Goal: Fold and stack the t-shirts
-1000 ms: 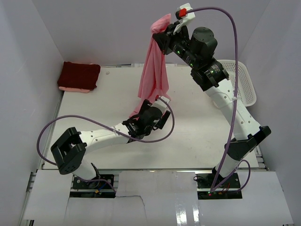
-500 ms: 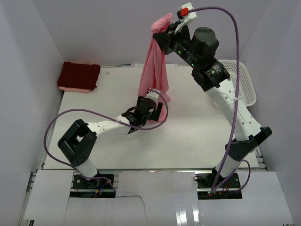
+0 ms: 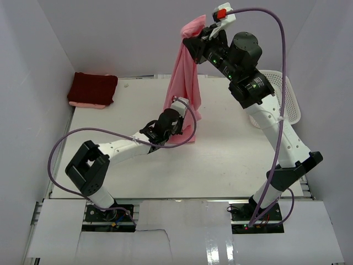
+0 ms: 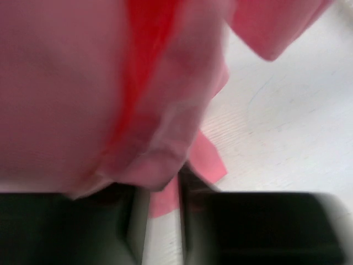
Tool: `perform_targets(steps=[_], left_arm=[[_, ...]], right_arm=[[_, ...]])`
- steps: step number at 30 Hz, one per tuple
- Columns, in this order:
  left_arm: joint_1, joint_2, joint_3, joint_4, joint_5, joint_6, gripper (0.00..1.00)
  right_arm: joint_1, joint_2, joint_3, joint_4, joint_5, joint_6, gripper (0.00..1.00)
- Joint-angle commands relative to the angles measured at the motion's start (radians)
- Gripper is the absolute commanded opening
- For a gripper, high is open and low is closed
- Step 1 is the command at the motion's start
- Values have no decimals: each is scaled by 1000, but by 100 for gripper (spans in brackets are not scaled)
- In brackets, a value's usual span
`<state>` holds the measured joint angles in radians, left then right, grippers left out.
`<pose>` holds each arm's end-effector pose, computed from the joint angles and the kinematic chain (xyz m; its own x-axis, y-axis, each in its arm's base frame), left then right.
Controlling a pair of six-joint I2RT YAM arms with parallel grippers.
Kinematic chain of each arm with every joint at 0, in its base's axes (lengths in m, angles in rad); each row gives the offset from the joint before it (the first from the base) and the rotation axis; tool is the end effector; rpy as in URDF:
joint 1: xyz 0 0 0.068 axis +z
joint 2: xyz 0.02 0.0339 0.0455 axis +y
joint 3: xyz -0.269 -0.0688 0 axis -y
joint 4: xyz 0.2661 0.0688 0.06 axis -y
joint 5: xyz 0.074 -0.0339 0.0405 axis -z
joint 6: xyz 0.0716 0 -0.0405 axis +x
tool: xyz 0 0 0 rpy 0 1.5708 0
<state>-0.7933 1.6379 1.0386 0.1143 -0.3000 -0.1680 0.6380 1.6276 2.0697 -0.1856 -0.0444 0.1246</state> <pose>0.3080 -0.2828 0.2150 -0.4056 0.1844 -0.8953 0.4358 0.9000 -0.0121 0.3121 0.2354 0.5871 0.1240 0.2465 -0.9612 -0.6499 0.7521 0.1090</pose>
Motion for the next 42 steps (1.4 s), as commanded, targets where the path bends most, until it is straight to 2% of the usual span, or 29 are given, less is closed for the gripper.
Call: perform_targets(steps=[1,3,4,11,16,20,24,27,30,34,37,42], left_arm=[[16,-111,-9,28,24,7,14],[25,-136,-15,22,19,8,1],[28,-144,-17,15,19,9,0],[34,-234,35,-123,111,-19,0],[34,-332,161,-372,147,-60,0],[40,-403,291,-573,119,-90,0],[92,-440,434,-796,73,-128,0],[140,-443,546,-895,84,-116,0],[143,-441,616,-959,64,-96,0],[143,-480,627,-976,75,-80,0],[143,-518,641,-976,133,-68,0],[143,-535,727,-1013,280,-39,0]], right_arm=[[-9,-49,-3,43,3,7,10],[-12,-51,-10,43,0,10,9],[-12,-52,-13,44,-2,12,9],[-20,-52,-23,26,21,-2,9],[-38,-69,-85,18,110,-60,9],[-115,-77,-128,21,138,-77,8],[-190,-60,-114,8,153,-89,8],[-219,-31,-37,-76,167,-98,8],[-219,-37,29,-196,153,-94,8],[-219,-145,-39,-255,123,-91,8],[-219,-242,-88,-291,91,-85,8],[-205,-354,-66,-449,14,-72,8]])
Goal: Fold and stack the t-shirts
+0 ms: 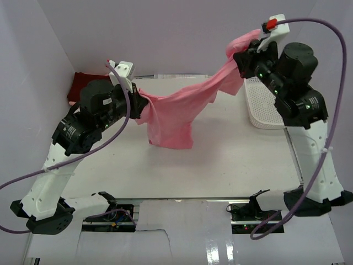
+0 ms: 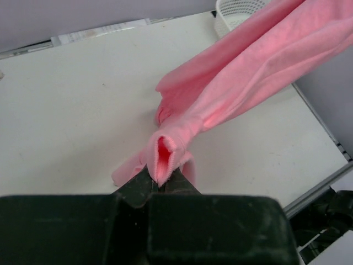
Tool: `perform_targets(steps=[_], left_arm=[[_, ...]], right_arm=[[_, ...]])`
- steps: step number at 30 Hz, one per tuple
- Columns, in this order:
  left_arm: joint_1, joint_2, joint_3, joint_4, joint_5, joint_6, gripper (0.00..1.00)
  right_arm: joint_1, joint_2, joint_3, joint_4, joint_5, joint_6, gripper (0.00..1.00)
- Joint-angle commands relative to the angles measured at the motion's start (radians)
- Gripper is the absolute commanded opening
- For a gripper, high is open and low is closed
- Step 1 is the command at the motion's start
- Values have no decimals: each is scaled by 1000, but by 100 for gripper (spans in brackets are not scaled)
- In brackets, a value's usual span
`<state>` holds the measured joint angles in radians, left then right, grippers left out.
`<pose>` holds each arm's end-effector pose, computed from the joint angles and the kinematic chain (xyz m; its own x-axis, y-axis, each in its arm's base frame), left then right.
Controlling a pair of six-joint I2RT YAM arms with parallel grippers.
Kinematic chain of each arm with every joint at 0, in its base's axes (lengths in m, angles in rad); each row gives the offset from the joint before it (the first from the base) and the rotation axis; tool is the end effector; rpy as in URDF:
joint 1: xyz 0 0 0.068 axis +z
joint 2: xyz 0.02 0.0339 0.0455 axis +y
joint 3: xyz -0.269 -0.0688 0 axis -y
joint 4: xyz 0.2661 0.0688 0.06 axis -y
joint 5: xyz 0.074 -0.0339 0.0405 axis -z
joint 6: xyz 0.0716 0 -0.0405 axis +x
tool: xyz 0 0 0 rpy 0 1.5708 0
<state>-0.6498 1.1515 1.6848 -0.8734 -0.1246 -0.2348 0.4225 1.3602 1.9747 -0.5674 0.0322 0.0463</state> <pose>0.2011 -0.1417 0.4978 -0.3763 -0.0040 -0.9265 0.4313 0.8842 -0.1790 0.2673 0.1176 0.5859 0.0253 0.0621 -0.9978 -0.3821 0.9229 0.0477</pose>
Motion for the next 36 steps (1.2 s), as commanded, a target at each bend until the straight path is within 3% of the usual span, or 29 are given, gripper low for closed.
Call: perform_targets(steps=[1,7,15,20,23,31,36], left_arm=[[-1,-62,88,-30,117,35,0],[-1,-160,122,-19,275,87,0],[-1,-314,199,93,298,109,0],[-1,-250,395,16,335,106,0],[-1,-210,399,-6,333,97,0],[-1,-280,-242,198,306,6,0],[1,-271,-612,493,293,-77,0]], right_arm=[[13,-111,15,-74,-75,6,8],[13,-360,-97,-35,-127,-35,8],[6,-573,-114,115,-256,-36,8],[-54,-602,-45,132,-319,7,8],[-96,-605,-65,98,-295,59,8],[-105,-668,-590,-97,-134,279,8],[-105,-636,-835,-137,-92,380,8]])
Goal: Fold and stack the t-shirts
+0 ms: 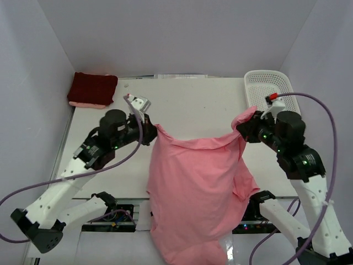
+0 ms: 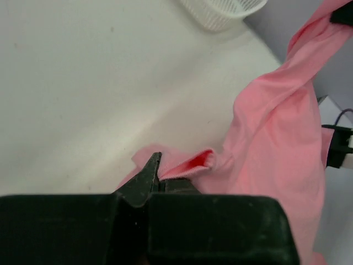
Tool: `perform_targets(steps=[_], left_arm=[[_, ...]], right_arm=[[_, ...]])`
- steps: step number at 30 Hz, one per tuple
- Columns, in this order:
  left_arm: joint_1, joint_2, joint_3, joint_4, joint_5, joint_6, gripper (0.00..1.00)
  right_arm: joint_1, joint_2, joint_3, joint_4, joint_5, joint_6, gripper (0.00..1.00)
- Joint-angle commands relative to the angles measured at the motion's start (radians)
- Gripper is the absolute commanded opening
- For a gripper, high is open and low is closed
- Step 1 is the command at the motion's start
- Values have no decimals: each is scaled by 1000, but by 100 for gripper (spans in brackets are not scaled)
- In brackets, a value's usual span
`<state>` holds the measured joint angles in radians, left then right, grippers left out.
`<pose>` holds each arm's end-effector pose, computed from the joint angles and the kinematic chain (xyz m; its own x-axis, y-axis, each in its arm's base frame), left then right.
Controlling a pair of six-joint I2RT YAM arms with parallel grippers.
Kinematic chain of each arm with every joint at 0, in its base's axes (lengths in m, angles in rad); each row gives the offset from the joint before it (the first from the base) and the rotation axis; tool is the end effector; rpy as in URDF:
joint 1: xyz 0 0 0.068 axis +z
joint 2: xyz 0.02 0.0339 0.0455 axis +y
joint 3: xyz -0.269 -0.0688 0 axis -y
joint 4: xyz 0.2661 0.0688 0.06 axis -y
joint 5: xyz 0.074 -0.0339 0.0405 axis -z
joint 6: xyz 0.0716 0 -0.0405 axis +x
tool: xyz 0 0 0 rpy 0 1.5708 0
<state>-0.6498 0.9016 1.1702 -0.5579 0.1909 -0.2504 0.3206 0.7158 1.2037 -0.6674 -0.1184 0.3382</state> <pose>0.1765 -0.1512 0.4118 -0.4031 0.0008 -0.9151 0.6595 0.6935 -0.2899 0.1556 0.0606 0.4419 -0.3003 0.2474 -0.9212 -0.3430 0.8731 0.3464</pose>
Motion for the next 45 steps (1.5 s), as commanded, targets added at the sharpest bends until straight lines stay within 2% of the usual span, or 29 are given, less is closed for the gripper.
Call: perform_targets(steps=[1,6,10,13,17,20,21,23,24,25,27,28,30,31,33,41,45], left_arm=[[1,17,-172,238,-33,-72,0],[7,196,-260,346,-42,-66,0],[33,308,-291,440,-44,-58,0],[68,428,-277,450,-56,-52,0],[128,557,-230,460,-73,-61,0],[182,643,-135,445,-86,-64,0],[197,667,-135,425,-96,-61,0],[245,733,-41,351,-116,-49,0],[260,747,-15,328,-132,-49,0],[278,752,20,300,-131,-47,0],[329,738,31,291,-120,-44,0],[344,729,40,280,-111,-38,0],[369,718,58,254,-119,-15,0],[372,720,72,225,-134,-4,0],[374,741,120,178,-168,23,0],[392,856,247,89,-177,20,0],[395,875,235,69,-169,-4,0]], right_arm=[[-3,49,-113,-32,62,90,8],[-3,235,-177,34,71,45,8],[-5,445,-167,124,74,21,8],[-5,578,-119,204,71,13,8],[-11,763,5,247,100,2,8],[-46,914,158,300,66,-5,8],[-55,915,158,333,47,-7,8],[-75,971,204,411,-56,-10,9],[-92,1014,223,437,-81,-13,21],[-100,1034,278,443,-108,-21,46],[-117,1065,316,433,-136,-42,69],[-118,1062,318,425,-129,-45,85],[-124,1042,295,427,-95,-65,88],[-123,1018,281,430,-80,-70,93],[-124,979,241,431,-61,-85,94],[-115,930,186,307,-170,-117,94],[-81,904,146,188,-159,-117,91]])
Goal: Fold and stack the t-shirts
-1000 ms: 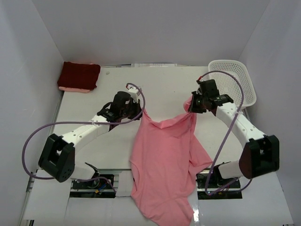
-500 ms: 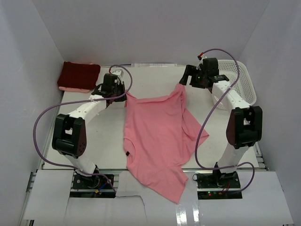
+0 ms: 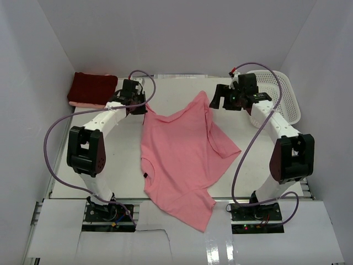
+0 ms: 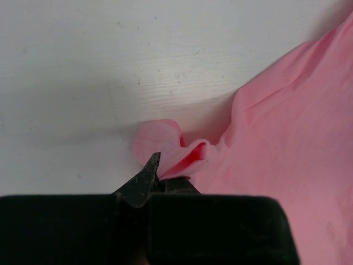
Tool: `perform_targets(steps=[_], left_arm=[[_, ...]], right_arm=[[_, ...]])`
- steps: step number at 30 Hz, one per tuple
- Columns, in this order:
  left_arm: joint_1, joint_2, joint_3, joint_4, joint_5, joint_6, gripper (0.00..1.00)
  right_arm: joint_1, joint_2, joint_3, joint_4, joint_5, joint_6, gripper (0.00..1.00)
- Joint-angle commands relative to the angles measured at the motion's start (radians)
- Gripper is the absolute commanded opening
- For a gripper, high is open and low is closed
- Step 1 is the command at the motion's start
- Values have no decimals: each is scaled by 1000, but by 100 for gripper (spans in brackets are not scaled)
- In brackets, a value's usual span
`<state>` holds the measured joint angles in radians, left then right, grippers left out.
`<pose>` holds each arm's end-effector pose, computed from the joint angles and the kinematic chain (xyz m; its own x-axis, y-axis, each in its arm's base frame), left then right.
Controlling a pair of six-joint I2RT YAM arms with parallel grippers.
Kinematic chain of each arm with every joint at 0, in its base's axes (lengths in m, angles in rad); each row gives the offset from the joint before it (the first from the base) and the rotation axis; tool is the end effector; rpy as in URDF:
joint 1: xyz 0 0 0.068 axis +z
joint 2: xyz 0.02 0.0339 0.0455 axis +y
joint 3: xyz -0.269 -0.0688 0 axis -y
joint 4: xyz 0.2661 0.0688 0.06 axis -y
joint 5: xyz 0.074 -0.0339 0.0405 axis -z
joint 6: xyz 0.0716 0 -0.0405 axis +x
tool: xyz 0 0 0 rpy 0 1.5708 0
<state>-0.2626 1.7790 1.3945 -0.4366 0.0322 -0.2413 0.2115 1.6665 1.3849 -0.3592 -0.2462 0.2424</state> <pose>0.4282 -0.1175 0.2260 -0.7534 -0.0448 -0.6560 0.1036 0.9771 -0.1857 0.4197 0.1080 0.2792 -0.6621 0.0959 -0.7432 -0.2428 0.9108 0.3339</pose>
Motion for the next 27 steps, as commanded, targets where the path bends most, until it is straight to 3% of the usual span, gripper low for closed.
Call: perform_targets(steps=[1,8,11,12,13,15,18,23,27], left_arm=[[10,-4,6,-53,-11,-15,0],[10,3,-5,-79,-17,-19,0],[10,2,-5,-79,-17,-21,0],[11,0,-5,-80,-18,-20,0],[11,0,-3,-79,-17,-19,0],[13,3,1,-82,-17,-18,0],[13,5,6,-82,-17,-18,0],[13,10,14,-82,-17,-19,0],[13,10,17,-83,-15,-20,0]], right_arm=[[32,-53,-53,-138,-34,-20,90],[120,-129,-220,-215,24,-11,85],[126,-178,-290,-227,28,0,53],[126,-192,-308,-230,30,1,32],[127,-203,-335,-244,33,5,24],[126,-238,-366,-250,45,11,21],[126,-270,-420,-273,53,15,25],[127,-286,-491,-270,59,31,8],[127,-245,-512,-245,48,34,8]])
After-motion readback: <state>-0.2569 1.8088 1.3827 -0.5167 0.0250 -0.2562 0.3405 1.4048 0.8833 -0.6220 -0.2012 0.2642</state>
